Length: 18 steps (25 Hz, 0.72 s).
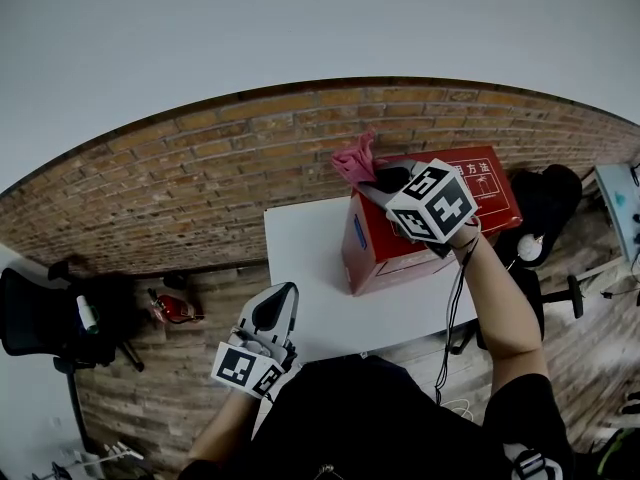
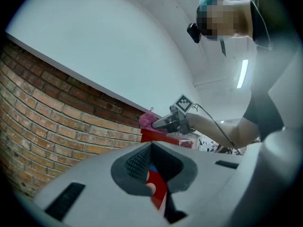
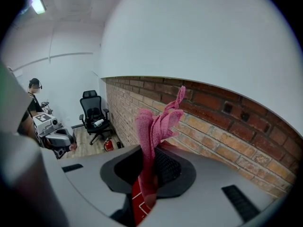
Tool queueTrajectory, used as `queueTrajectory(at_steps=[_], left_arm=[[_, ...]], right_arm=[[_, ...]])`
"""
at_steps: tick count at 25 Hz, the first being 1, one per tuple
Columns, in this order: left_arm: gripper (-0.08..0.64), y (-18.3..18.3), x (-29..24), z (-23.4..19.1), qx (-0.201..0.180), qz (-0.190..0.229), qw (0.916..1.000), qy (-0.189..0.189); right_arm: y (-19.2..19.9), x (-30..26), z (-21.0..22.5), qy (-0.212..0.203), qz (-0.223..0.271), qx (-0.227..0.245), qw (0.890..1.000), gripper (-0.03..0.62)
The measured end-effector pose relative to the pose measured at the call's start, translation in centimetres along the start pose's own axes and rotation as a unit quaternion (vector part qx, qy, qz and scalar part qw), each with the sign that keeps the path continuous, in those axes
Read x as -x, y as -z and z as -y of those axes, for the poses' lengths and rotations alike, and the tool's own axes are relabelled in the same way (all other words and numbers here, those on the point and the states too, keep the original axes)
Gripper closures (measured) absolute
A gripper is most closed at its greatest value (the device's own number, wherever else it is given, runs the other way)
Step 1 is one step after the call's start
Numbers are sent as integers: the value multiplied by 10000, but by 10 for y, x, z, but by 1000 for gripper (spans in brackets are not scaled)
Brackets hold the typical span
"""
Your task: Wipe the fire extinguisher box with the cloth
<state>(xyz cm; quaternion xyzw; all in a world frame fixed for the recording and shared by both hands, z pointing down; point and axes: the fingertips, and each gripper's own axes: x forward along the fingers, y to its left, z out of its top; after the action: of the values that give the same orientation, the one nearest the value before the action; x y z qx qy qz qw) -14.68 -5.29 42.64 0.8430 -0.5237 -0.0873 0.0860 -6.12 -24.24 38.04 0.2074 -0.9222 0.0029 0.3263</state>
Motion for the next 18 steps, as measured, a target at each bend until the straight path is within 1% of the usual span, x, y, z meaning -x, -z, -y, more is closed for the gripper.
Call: queueTrajectory(at_steps=[18], left_arm=[[526, 3, -17, 7, -56, -81, 9996, 260]], right_arm=[[15, 22, -38, -207, 13, 121, 9997, 518]])
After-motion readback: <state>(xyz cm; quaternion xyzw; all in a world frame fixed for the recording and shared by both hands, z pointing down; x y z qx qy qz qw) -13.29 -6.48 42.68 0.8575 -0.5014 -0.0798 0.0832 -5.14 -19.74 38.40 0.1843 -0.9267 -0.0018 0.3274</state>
